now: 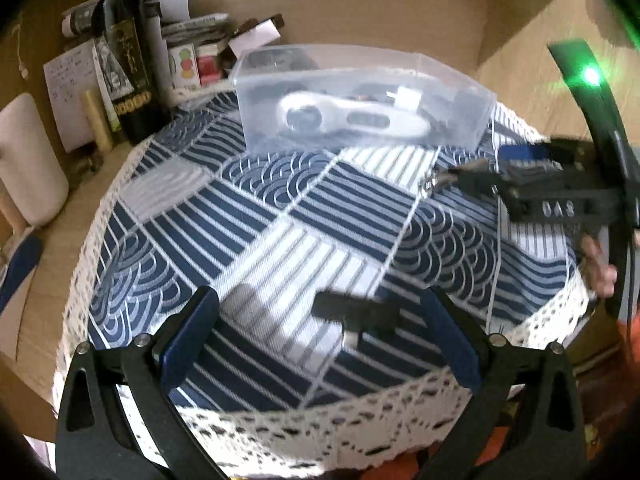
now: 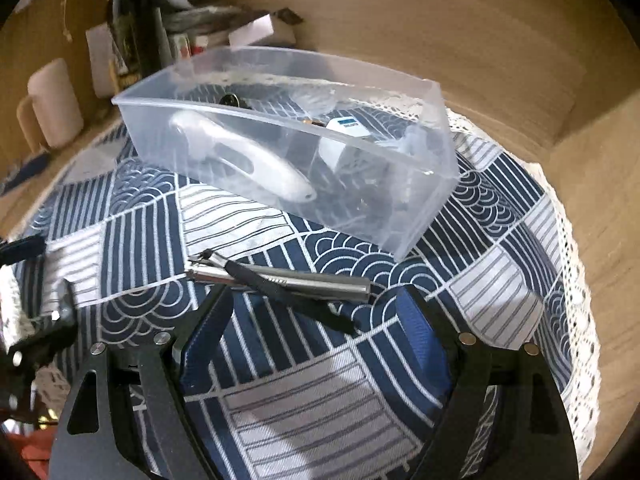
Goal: Organize rigid objects
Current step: 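Grasp another small black adapter with left tool while right tool grasps the silver pen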
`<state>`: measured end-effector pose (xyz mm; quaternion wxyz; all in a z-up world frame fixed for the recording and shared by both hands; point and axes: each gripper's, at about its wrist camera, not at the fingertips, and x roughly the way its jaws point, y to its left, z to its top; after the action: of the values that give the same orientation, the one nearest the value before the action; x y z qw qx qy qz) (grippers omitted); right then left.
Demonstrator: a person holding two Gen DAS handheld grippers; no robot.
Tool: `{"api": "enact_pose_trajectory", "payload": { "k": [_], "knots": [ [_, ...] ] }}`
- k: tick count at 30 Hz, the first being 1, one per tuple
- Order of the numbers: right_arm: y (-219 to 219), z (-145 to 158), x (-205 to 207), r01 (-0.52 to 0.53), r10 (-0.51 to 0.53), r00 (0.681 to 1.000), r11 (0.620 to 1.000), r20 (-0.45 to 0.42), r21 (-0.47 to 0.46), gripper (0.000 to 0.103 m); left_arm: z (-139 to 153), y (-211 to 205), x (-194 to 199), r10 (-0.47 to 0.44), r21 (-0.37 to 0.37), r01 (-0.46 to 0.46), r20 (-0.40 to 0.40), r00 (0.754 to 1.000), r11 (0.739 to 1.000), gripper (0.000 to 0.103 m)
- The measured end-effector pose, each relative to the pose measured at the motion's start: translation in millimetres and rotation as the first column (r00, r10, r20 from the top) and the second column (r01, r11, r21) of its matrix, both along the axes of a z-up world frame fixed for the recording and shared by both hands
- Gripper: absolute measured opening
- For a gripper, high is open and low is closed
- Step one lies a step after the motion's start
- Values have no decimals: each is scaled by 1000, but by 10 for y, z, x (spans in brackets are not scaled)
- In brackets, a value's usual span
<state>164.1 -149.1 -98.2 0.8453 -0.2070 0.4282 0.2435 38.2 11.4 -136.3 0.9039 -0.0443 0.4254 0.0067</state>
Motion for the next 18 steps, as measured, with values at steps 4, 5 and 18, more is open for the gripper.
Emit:
{"api": "enact_pose_trajectory", "payload": {
  "k": [4, 5, 18],
  "knots": [
    [103, -19, 43, -36, 36, 999, 999, 9, -29, 81, -44, -36, -35, -9, 29, 8, 21, 1000, 1000, 95],
    [126, -25, 58, -44, 44, 999, 998, 15, -39, 80, -45, -36, -39, -13, 26, 12, 26, 1000, 1000, 85],
    [284, -87, 109, -88, 88, 995, 996, -48, -7, 23, 71, 78, 52, -5, -27, 6, 41, 999, 1000, 44]
  ]
}}
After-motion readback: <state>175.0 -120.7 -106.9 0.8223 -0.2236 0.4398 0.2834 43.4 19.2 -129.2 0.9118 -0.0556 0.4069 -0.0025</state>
